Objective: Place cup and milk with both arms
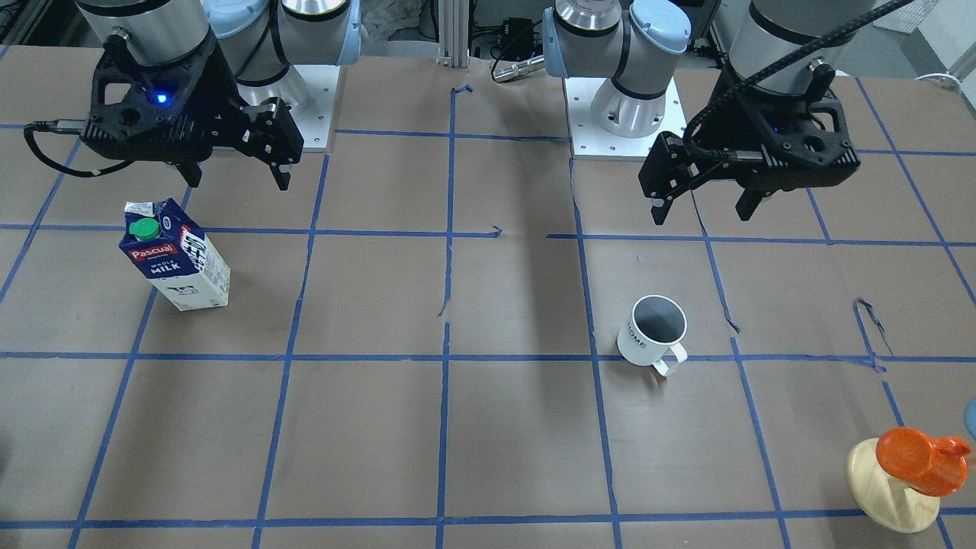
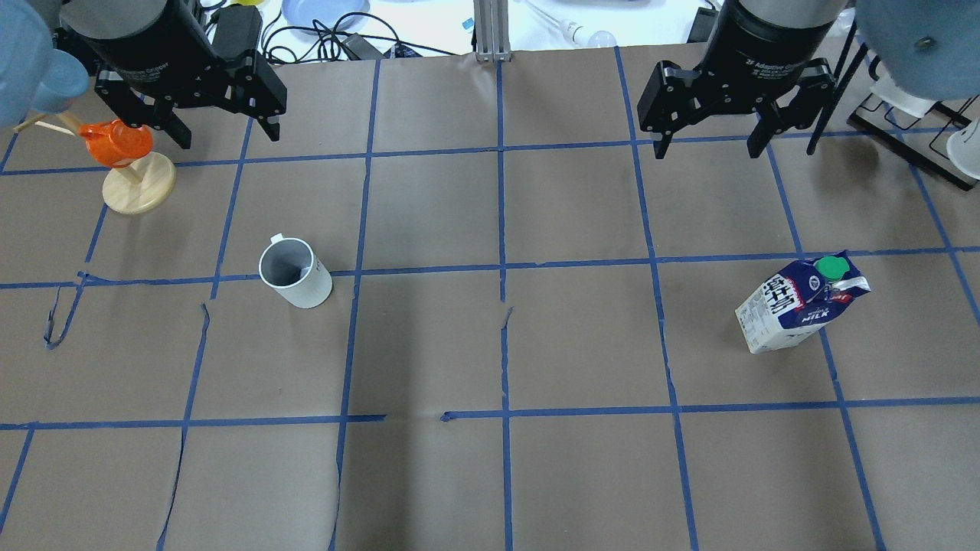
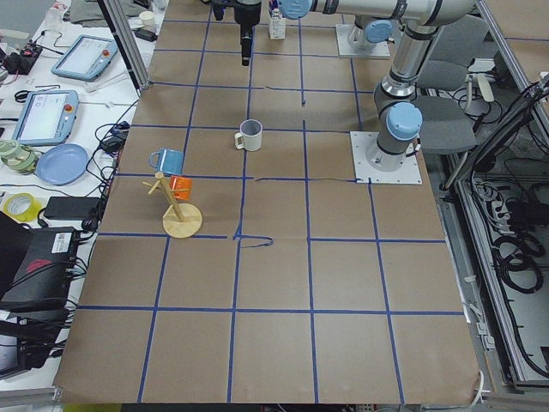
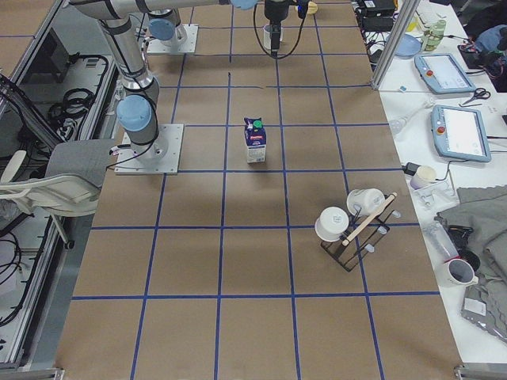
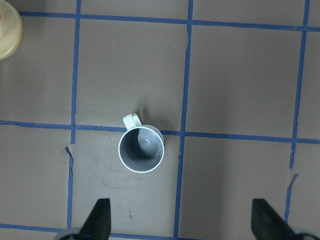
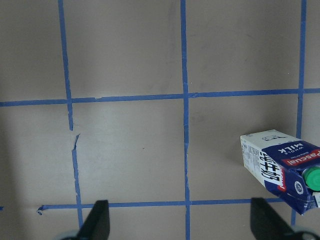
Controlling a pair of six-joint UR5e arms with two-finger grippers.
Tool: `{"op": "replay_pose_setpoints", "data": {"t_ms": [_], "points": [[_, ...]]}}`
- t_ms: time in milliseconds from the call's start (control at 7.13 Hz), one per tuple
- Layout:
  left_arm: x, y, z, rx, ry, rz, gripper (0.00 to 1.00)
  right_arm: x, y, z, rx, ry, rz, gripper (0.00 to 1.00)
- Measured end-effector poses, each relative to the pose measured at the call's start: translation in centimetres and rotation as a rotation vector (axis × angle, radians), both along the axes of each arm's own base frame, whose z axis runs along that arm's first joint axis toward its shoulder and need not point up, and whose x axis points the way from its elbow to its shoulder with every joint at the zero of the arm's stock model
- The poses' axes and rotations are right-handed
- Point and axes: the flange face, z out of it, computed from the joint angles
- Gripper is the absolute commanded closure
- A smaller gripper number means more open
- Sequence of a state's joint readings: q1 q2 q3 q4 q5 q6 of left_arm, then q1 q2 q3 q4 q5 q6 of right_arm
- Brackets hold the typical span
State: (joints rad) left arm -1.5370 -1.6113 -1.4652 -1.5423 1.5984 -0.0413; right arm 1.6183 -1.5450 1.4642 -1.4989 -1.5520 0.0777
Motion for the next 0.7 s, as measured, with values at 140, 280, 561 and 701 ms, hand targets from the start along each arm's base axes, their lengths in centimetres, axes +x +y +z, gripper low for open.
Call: {"op": "replay_pose_setpoints", "data": {"t_ms": [140, 280, 561, 701], "points": [[0.11, 0.01, -0.04, 0.002, -0.003, 0.002, 0.0, -0.01, 0.02, -0.01, 0.001, 0.001, 0.001, 0.0], [0.17, 0.02, -0.04, 0.003, -0.005, 0.003, 0.0, -0.03, 0.05, -0.01, 0.001, 0.003, 0.002, 0.0], [0.21, 0.02, -0.06, 0.004, -0.006, 0.002, 0.0, -0.07, 0.07, -0.07, 0.004, 0.007, 0.003, 0.0], [0.22, 0.03, -0.06, 0.004, -0.007, 0.002, 0.0, -0.08, 0.09, -0.14, 0.007, 0.008, 0.004, 0.0]]}}
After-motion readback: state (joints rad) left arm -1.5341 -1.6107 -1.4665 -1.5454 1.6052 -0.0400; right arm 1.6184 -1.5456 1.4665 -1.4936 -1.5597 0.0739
